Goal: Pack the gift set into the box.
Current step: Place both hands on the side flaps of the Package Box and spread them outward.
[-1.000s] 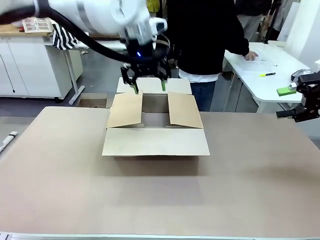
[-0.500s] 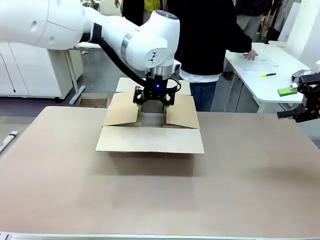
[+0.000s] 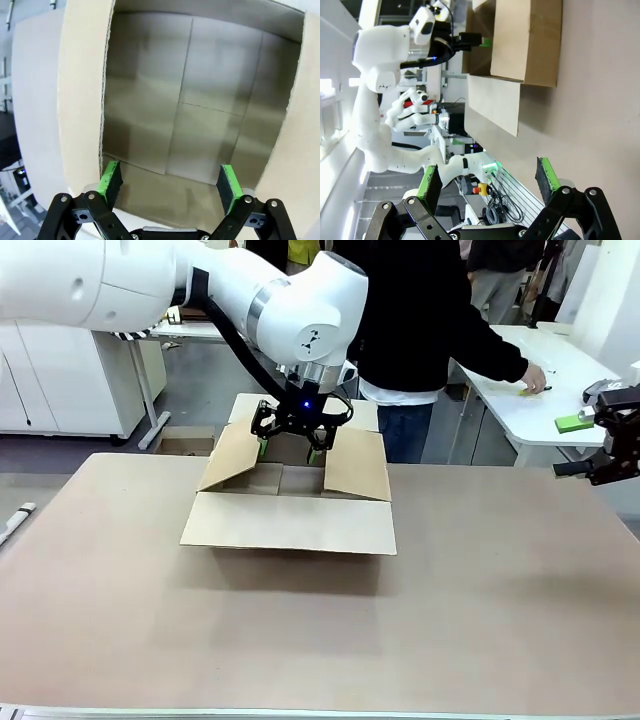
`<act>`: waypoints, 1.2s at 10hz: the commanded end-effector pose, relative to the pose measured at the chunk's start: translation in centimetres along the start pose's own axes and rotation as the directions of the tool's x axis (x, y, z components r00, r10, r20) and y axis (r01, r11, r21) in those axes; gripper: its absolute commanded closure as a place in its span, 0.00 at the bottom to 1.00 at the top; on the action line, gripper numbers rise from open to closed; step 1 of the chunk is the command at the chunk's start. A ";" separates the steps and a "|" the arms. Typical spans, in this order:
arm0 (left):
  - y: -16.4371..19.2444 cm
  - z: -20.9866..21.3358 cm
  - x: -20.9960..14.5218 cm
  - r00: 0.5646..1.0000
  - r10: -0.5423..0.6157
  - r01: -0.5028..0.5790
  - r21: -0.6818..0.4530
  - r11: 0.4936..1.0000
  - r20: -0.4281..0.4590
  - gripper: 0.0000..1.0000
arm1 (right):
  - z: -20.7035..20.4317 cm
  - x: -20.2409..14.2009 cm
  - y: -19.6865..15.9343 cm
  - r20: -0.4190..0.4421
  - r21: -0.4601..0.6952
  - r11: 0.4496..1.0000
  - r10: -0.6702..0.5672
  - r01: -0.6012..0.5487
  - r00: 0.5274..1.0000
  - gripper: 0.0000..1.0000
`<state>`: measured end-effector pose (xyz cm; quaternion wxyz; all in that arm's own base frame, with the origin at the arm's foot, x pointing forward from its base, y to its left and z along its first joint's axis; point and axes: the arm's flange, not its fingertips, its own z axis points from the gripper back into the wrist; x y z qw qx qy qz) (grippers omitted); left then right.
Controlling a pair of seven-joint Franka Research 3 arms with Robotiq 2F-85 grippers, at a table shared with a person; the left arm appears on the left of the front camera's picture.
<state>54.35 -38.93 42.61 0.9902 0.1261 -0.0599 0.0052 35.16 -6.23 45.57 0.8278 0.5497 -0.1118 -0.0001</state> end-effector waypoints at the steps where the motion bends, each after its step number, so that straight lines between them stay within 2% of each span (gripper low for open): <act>1: 0.3 0.9 0.9 0.999 -0.022 0.019 0.055 0.998 0.042 0.00 | 0.1 0.0 -0.1 -0.004 0.004 1.000 0.029 -0.029 1.000 0.00; 6: 2.0 1.9 1.3 0.999 -0.010 0.005 0.109 0.994 0.048 0.00 | 0.1 0.0 -0.1 -0.004 0.004 1.000 0.029 -0.029 1.000 0.00; 10: -0.2 4.6 0.6 0.982 -0.159 0.155 0.046 0.987 0.106 0.00 | 0.1 0.0 -0.1 -0.004 0.004 1.000 0.029 -0.029 1.000 0.00; 12: -0.3 4.7 1.4 0.981 -0.159 0.151 0.073 0.986 0.111 0.00 | 0.1 0.0 -0.1 -0.004 0.004 1.000 0.029 -0.029 1.000 0.00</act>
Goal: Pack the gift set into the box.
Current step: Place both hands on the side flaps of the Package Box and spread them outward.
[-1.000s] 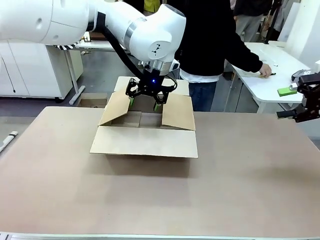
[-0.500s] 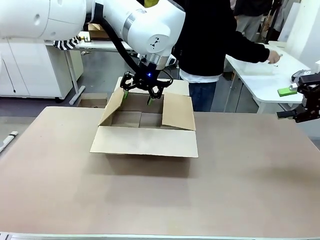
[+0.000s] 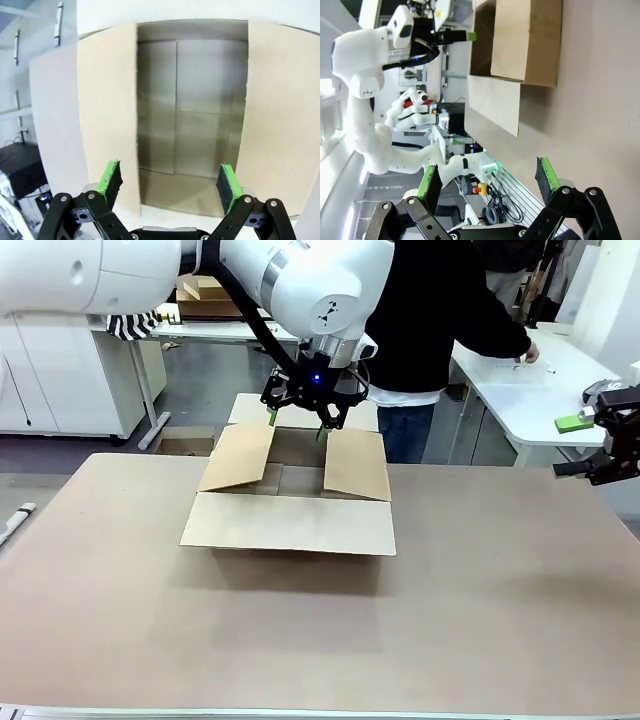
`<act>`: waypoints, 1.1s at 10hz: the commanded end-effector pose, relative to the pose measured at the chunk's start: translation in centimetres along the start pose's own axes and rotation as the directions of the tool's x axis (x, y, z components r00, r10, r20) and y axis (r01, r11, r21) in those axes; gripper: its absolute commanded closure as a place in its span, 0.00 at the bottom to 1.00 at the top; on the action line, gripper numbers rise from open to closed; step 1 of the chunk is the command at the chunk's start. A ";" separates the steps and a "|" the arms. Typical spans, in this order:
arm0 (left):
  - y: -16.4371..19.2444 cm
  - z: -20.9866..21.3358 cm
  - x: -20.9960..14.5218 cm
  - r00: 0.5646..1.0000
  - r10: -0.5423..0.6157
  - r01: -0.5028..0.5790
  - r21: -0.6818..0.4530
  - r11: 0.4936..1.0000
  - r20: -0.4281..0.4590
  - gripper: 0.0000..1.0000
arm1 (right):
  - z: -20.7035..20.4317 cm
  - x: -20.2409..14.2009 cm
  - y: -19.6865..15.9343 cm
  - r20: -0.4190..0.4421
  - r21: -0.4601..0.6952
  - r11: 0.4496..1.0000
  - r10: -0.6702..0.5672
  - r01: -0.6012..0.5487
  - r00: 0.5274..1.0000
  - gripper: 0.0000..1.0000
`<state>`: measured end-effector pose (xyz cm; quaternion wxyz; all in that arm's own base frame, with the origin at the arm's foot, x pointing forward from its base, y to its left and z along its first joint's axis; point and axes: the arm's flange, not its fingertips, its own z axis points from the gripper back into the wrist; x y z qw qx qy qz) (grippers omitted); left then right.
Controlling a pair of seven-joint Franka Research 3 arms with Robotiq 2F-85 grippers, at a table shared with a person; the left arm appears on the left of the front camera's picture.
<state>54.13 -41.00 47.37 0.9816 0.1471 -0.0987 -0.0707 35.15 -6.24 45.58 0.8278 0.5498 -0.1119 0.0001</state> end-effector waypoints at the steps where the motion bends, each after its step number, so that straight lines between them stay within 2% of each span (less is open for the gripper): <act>1: 1.0 -0.7 0.9 1.000 0.000 -0.001 0.044 0.999 0.012 0.00 | 0.1 0.0 -0.1 -0.004 0.004 1.000 0.029 -0.029 1.000 0.00; 8: 2.4 -8.9 1.8 0.989 0.068 -0.049 0.140 0.989 -0.133 0.00 | 0.1 0.0 -0.1 -0.004 0.004 1.000 0.029 -0.029 1.000 0.00; 11: 3.9 -8.5 1.4 0.985 0.131 -0.104 0.213 0.971 -0.115 0.00 | 0.1 0.0 -0.1 -0.004 0.004 1.000 0.029 -0.029 1.000 0.00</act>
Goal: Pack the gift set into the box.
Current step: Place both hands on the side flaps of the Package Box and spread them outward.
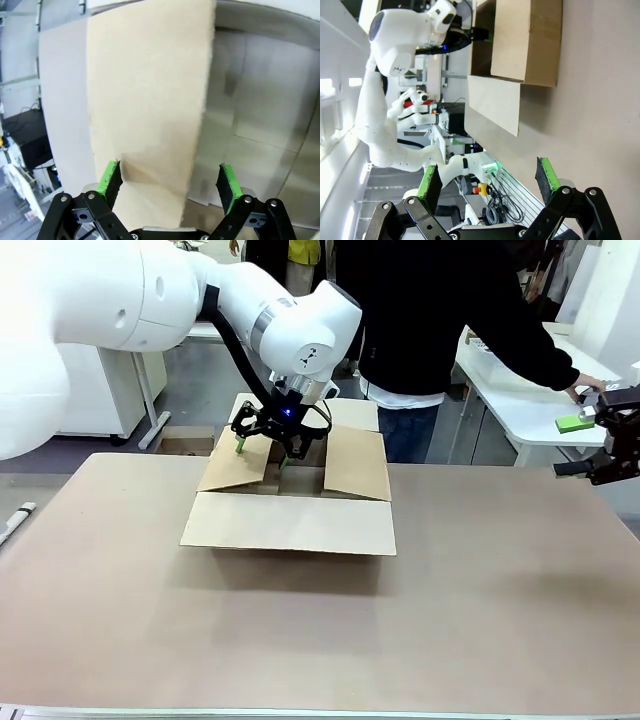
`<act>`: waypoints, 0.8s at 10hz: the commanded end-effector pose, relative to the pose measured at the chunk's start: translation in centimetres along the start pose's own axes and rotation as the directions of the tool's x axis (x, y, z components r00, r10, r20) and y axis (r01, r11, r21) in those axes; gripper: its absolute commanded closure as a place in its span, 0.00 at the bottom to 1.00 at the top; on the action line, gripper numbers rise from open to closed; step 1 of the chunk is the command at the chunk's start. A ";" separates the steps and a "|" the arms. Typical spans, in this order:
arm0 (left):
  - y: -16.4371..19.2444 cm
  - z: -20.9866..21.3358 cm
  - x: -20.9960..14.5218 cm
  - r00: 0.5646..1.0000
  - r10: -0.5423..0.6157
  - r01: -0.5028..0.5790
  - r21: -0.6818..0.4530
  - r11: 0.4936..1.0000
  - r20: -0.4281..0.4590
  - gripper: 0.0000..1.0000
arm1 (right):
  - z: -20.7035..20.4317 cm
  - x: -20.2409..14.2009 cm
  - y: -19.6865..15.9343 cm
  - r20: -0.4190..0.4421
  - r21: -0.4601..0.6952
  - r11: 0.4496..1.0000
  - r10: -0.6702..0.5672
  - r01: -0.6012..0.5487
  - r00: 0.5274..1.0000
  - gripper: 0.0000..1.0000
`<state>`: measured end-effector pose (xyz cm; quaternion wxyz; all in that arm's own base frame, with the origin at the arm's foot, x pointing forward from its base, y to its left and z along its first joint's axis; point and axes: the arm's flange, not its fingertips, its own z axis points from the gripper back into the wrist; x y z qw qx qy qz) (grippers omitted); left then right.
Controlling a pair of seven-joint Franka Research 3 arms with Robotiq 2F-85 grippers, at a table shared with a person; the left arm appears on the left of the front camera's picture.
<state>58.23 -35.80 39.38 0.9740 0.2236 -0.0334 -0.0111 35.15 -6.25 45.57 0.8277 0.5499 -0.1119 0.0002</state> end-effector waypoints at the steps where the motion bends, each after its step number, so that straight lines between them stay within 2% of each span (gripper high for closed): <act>1: 1.8 1.4 -0.7 0.998 0.055 -0.056 0.062 0.996 0.025 0.00 | 0.0 0.0 -0.1 -0.004 0.003 1.000 0.029 -0.029 1.000 0.00; 4: 4.3 2.1 -1.2 0.995 0.100 -0.103 0.138 0.985 0.031 0.00 | 0.0 0.0 -0.1 -0.004 0.003 1.000 0.029 -0.029 1.000 0.00; 8: 7.9 3.1 -1.3 0.989 0.147 -0.150 0.121 0.981 0.032 0.00 | 0.0 0.0 -0.1 -0.004 0.003 1.000 0.029 -0.029 1.000 0.00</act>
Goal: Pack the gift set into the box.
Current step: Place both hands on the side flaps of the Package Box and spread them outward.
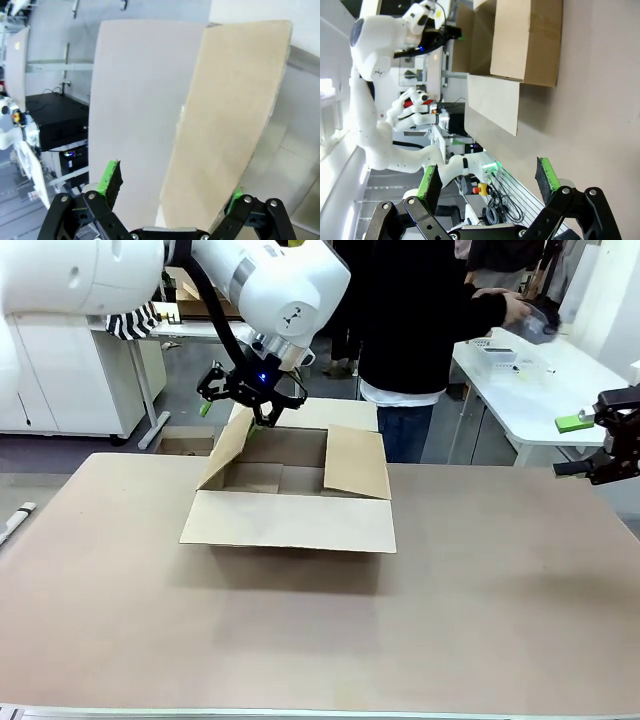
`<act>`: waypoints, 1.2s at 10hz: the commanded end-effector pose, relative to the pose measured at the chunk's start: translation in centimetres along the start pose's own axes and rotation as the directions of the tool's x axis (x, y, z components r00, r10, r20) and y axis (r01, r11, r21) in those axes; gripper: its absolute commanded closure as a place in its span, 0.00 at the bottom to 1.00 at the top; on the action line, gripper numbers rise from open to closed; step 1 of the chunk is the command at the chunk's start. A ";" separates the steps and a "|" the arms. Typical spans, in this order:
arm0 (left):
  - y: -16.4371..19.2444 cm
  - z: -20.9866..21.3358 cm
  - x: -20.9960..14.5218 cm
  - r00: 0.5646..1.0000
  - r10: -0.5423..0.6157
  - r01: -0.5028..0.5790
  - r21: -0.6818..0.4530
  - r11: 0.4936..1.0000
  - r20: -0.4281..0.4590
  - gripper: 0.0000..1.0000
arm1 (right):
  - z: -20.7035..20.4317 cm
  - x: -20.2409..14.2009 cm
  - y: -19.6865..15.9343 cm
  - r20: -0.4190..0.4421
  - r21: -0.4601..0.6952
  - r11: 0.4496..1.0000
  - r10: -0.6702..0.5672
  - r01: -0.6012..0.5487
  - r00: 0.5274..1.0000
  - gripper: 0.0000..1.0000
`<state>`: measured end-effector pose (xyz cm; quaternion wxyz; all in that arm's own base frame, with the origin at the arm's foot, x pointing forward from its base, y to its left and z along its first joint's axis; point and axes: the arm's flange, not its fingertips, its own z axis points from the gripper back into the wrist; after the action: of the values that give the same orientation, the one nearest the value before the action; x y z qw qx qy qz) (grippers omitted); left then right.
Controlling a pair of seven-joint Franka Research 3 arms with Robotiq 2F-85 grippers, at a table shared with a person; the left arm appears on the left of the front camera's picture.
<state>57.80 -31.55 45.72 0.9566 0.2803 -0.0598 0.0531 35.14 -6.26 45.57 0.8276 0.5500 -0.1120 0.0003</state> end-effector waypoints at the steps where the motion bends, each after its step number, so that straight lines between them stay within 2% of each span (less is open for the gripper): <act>1: 2.8 -1.3 -0.8 1.000 0.014 -0.014 -0.035 0.999 -0.021 0.00 | 0.0 0.0 -0.1 -0.004 0.003 1.000 0.028 -0.028 1.000 0.00; 5: 9.5 -3.0 0.3 0.996 -0.032 0.016 -0.190 0.982 -0.082 0.00 | 0.0 0.0 -0.1 -0.004 0.003 1.000 0.028 -0.028 1.000 0.00; 8: 14.7 -5.6 1.3 0.990 -0.068 0.021 -0.349 0.937 -0.123 0.00 | 0.0 0.0 -0.1 -0.004 0.003 1.000 0.028 -0.028 1.000 0.00; 10: 17.3 -9.3 1.7 0.983 -0.126 0.042 -0.505 0.862 -0.133 0.00 | 0.0 0.0 -0.1 -0.004 0.003 1.000 0.028 -0.028 1.000 0.00; 12: 18.6 -13.3 1.5 0.971 -0.211 0.089 -0.652 0.753 -0.111 0.00 | 0.0 0.0 -0.1 -0.004 0.003 1.000 0.028 -0.028 1.000 0.00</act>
<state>59.38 -9.88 46.15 0.9996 -0.0182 0.0195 0.0084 35.13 -6.27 45.57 0.8277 0.5499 -0.1119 0.0004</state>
